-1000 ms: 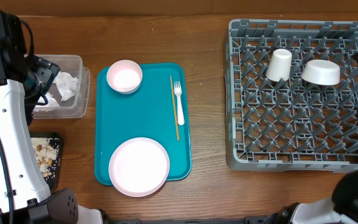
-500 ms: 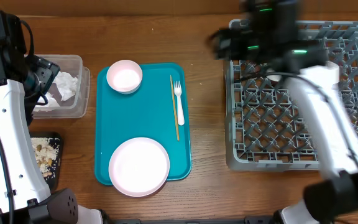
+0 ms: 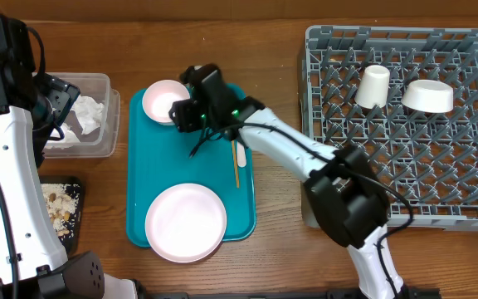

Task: Sort waste into correct bins and load items into the dishwasher
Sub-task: 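Move the right gripper back to the pink bowl on the tray, then grasp the rim of the pink bowl with the right gripper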

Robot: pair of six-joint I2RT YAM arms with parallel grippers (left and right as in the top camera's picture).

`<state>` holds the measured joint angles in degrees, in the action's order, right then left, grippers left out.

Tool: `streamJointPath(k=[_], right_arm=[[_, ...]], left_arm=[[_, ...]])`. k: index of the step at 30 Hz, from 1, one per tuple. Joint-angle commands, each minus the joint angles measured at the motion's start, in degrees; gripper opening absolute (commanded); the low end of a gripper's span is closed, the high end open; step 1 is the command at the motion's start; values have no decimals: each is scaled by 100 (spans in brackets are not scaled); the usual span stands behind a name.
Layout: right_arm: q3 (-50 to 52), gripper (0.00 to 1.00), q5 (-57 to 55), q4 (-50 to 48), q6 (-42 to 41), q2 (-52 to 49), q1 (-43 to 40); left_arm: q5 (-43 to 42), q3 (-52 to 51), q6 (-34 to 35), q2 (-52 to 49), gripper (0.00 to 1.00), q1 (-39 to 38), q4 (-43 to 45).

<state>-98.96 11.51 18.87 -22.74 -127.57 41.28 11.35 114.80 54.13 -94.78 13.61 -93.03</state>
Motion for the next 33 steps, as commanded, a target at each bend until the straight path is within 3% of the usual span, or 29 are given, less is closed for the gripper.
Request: streamJointPath(k=[1,9,21,27,33], right_arm=[[-66,58,-319,-262,-304,-330,-9],[-66,57,-1108,-476,-498,-522,-11],[-66,56,-1145,-623,-584,-800,-15],[-111,36,-1145,-494,-581,-787,-20],[-879,28,-1749,1189,-577,-426,-177]], left_arm=[[17,39,118,-35,100,22,9],[17,39,120,-35,100,22,7],[17,39,120,-35,100,22,9],[17,39,120,-35,100,22,9],[17,39,118,-35,100,22,9]])
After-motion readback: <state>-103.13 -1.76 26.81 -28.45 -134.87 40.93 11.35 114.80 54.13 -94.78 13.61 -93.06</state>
